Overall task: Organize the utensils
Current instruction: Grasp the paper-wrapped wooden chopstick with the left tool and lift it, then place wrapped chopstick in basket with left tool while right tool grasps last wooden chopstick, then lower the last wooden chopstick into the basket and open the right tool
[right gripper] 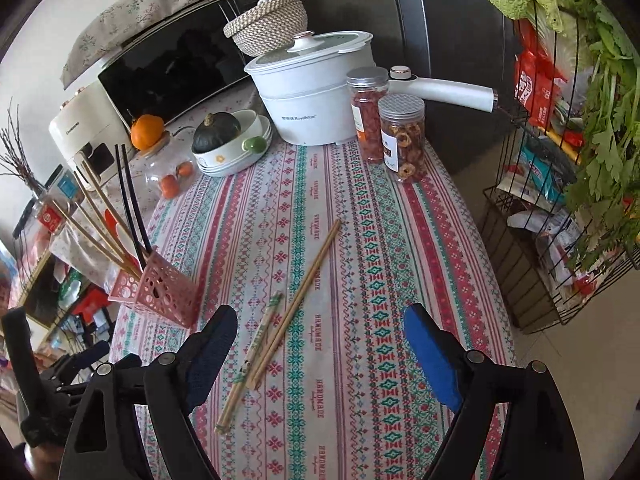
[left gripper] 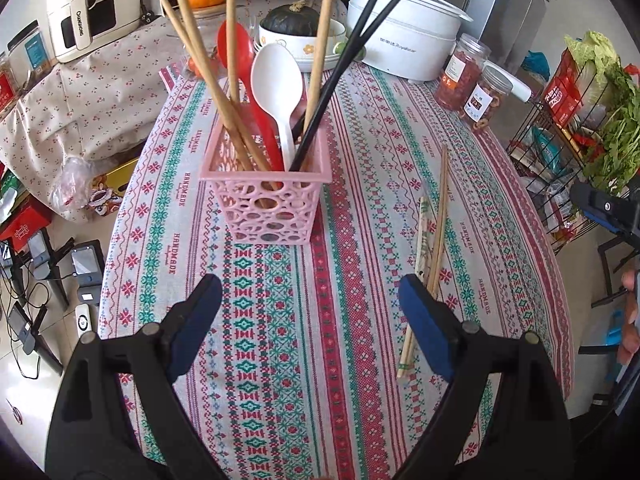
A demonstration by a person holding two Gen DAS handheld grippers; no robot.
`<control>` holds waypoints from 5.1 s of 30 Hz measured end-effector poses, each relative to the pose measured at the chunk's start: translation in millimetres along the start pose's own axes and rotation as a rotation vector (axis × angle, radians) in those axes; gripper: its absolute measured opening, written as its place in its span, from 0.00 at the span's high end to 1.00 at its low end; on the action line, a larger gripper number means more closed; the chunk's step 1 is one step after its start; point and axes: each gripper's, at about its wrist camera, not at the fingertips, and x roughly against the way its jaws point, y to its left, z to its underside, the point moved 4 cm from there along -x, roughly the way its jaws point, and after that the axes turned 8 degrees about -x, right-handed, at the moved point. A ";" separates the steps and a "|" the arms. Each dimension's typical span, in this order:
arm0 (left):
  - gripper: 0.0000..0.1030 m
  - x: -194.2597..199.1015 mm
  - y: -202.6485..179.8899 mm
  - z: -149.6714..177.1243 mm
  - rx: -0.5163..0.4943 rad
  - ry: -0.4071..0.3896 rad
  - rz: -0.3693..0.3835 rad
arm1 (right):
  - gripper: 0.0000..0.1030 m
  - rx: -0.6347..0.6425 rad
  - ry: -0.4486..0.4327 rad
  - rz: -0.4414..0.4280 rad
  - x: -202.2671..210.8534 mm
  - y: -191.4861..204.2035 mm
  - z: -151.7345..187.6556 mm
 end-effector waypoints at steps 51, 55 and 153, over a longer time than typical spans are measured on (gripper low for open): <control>0.90 30.0 -35.7 -40.2 -0.116 -0.060 0.242 | 0.15 -0.003 0.199 0.119 -70.7 -26.1 -12.3; 0.91 50.4 -7.1 -32.0 -0.067 -0.153 0.217 | 0.15 -0.024 0.209 0.100 -92.6 -16.0 -15.5; 0.21 58.8 100.0 -5.3 0.030 -0.164 -0.086 | 0.91 0.272 -0.216 -0.389 1.8 217.4 -8.6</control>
